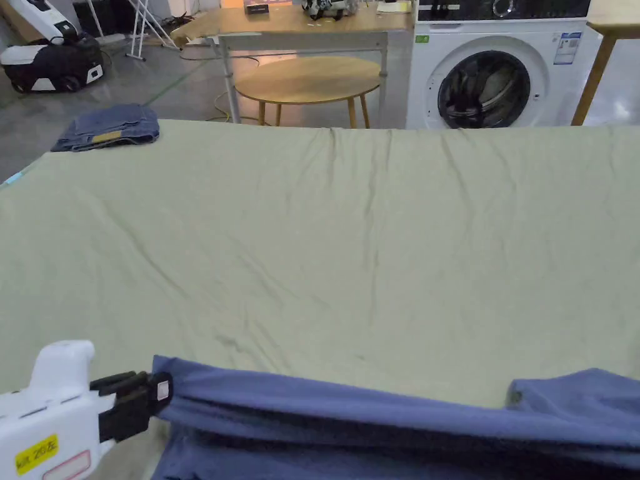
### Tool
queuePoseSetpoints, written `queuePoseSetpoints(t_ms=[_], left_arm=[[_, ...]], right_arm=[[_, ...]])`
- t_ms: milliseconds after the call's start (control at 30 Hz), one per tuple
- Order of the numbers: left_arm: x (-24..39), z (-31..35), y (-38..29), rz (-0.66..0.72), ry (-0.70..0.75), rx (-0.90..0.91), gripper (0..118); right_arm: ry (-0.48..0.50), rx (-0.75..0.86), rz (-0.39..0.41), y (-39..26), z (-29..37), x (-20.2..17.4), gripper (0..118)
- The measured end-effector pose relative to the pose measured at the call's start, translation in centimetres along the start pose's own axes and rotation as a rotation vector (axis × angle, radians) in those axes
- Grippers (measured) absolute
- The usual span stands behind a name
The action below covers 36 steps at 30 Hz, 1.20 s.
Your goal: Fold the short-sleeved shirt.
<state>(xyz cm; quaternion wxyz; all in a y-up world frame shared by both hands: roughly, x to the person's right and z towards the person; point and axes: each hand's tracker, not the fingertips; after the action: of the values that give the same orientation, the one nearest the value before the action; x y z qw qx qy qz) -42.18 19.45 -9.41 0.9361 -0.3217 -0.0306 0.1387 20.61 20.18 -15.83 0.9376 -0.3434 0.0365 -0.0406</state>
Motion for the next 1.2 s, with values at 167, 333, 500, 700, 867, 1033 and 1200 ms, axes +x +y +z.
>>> queuePoseSetpoints(t_ms=[167, 333, 500, 700, 867, 1033, 1200], left_arm=[[0.1, 2.9, -4.7, 0.018, 0.046, -0.072, 0], [0.3, -0.1, -7.9, -0.055, 0.101, -0.148, 0], [0.6, 1.0, -8.1, -0.024, 0.154, -0.036, 60], [4.2, 5.2, -3.3, -0.135, 0.127, 0.137, 60], [8.9, 4.7, 1.0, -0.180, 0.121, 0.228, 59], [10.2, -0.8, 2.8, -0.123, 0.010, 0.186, 6], [10.8, -3.3, 2.2, -0.029, -0.100, 0.195, 0]], right_arm=[[-0.105, -0.083, 0.000, -6.3, 2.4, -0.1, 2], [-0.102, -0.092, -0.050, -8.9, 1.4, -0.2, 6], [-0.144, -0.032, -0.051, -9.1, 2.4, 0.6, 60], [-0.133, 0.173, -0.066, -5.3, 7.4, -1.0, 60], [-0.056, 0.222, 0.022, -1.6, 5.9, -5.9, 44], [0.076, 0.127, 0.007, -0.1, -1.2, -9.5, 0], [0.077, 0.091, 0.011, 0.6, -5.3, -12.0, 0]])
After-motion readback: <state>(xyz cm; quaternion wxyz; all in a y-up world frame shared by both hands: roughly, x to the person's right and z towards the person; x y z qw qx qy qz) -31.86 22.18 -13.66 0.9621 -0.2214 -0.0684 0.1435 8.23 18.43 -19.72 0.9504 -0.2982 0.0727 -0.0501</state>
